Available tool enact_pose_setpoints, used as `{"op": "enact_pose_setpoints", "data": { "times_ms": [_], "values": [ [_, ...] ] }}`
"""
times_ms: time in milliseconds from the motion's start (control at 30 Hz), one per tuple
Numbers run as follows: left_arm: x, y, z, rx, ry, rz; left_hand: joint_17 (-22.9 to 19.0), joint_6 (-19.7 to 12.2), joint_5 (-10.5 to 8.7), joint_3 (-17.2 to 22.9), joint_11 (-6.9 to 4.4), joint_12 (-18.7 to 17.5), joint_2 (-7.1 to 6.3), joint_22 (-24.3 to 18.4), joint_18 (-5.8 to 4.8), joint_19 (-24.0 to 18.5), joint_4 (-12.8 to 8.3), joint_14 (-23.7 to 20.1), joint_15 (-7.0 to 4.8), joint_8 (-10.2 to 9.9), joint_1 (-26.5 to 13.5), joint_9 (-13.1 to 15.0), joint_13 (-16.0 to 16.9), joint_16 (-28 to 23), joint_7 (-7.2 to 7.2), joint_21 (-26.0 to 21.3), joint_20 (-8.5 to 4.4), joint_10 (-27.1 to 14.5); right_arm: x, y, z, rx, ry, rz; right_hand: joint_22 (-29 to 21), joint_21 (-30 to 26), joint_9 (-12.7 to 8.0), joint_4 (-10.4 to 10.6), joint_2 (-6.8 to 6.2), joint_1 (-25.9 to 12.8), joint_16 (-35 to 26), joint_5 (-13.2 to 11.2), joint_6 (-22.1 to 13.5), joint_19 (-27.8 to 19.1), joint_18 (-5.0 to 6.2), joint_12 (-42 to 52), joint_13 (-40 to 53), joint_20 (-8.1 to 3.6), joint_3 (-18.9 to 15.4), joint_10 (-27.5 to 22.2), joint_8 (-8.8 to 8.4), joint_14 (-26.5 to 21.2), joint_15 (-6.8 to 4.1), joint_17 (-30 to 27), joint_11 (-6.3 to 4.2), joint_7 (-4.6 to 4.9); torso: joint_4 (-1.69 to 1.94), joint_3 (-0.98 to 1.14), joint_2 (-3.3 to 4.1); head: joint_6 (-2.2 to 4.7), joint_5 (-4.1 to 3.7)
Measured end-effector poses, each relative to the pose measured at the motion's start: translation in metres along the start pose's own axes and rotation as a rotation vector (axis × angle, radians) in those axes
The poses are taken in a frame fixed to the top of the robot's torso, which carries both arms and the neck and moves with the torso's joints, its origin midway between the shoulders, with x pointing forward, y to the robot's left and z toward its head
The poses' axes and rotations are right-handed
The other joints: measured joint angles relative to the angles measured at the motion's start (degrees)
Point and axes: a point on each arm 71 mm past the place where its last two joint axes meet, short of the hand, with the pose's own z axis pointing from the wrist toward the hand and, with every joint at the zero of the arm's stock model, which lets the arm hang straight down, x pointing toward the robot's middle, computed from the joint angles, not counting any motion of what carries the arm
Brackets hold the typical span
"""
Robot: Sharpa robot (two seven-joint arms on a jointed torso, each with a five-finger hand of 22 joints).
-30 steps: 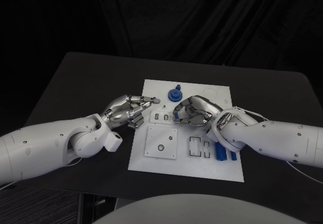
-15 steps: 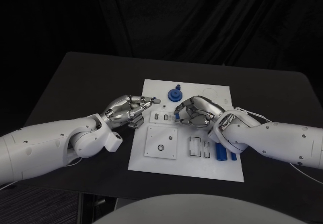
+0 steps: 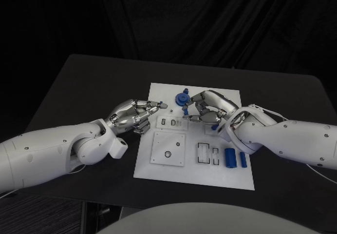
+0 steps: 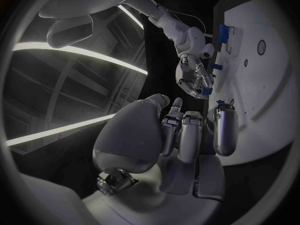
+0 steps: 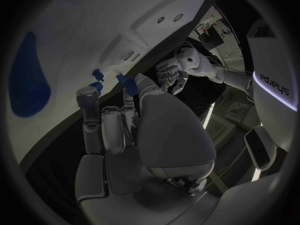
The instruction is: Assemble the parts on the task board
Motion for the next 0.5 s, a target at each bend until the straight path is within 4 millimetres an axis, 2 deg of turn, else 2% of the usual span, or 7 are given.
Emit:
{"op": "enact_pose_setpoints", "data": {
  "times_ms": [300, 500],
  "values": [
    [0.0009, 0.0003, 0.0011, -0.001, 0.003, -0.001, -0.01, 0.00, 0.00, 0.00, 0.00, 0.00, 0.00, 0.00, 0.00, 0.00, 0.00, 0.00, 0.00, 0.00, 0.00, 0.00, 0.00, 0.00, 0.00, 0.00, 0.00, 0.00, -0.0008, -0.0031, 0.0062, 0.012, -0.006, 0.010, 0.00, 0.00, 0.00, 0.00, -0.54, -0.49, 0.00, 0.00, 0.07, 0.00, -0.01, 0.00, 0.00, 0.00, 0.00, 0.00, 0.34, 0.00, 0.00, 0.00, 0.00, 0.07, 0.05, -0.04, 0.02, 0.00, -0.07],
    [0.0013, 0.0005, 0.0017, -0.001, 0.004, -0.002, -0.01, 0.00, 0.00, 0.00, 0.00, 0.00, 0.00, 0.00, 0.00, 0.00, 0.00, 0.00, 0.00, 0.00, 0.00, 0.06, 0.01, 0.00, 0.00, 0.00, 0.00, 0.00, -0.0003, -0.0054, 0.0087, 0.020, -0.004, 0.019, 0.00, 0.00, 0.00, 0.00, -0.54, -0.47, 0.00, -1.18, 0.07, 0.00, -0.01, 0.00, 0.00, 0.00, -0.01, 0.00, 0.36, 0.00, 0.00, 0.00, 0.00, 0.06, 0.08, 0.02, 0.10, 0.00, -0.20]
  ]
}}
